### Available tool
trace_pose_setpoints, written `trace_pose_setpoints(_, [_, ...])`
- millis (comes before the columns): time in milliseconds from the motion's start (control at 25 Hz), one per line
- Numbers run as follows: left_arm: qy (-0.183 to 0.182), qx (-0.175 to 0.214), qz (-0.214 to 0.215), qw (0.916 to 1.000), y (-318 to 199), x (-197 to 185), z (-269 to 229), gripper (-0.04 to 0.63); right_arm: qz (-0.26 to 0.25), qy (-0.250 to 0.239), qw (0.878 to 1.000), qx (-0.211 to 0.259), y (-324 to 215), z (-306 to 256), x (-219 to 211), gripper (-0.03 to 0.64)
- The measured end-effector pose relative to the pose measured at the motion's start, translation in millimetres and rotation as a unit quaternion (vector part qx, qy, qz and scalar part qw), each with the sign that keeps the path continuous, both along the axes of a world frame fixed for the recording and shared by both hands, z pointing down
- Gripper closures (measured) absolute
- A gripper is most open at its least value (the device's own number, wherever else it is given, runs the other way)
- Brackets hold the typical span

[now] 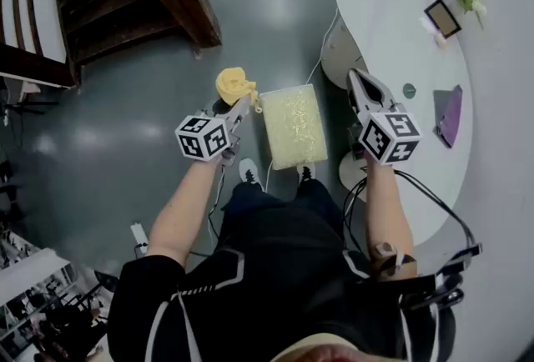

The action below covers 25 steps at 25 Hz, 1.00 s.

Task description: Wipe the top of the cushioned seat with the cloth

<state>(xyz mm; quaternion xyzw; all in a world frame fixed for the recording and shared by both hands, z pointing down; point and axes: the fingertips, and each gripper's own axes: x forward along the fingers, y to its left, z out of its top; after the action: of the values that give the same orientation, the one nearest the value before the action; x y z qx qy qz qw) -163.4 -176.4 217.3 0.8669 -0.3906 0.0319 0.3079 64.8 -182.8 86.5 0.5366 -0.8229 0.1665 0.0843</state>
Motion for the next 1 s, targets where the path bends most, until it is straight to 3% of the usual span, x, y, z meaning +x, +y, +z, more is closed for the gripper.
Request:
trace_pose_setpoints(160, [0.041,0.022,-0.002,0.9989,21,-4,-56,0.494,-0.009,0.012,1.0,0.023,13,-29,5,0.611])
trace_pose_setpoints(360, [0.04,0.109,-0.021,0.9931,21,-15,-142,0.494,-0.018,0.019,0.998,0.066,13,-78,4,0.611])
trace_pose_setpoints(520, [0.057,0.186,-0.013,0.9809,33,-24,-203,0.495,-0.028,0.018,0.996,0.08,10,-102,0,0.611])
trace_pose_setpoints(680, [0.039,0.199,-0.007,0.9792,37,-26,-230,0.495,-0.046,0.021,0.994,0.1,10,-128,1,0.611])
trace_pose_setpoints(840, [0.055,0.213,-0.033,0.9751,27,-29,-259,0.494,-0.063,0.011,0.992,0.107,2,-145,-3,0.611])
trace_pose_setpoints(1000, [0.012,0.247,-0.047,0.9677,28,-22,-271,0.494,-0.071,0.029,0.99,0.115,6,-150,-5,0.611])
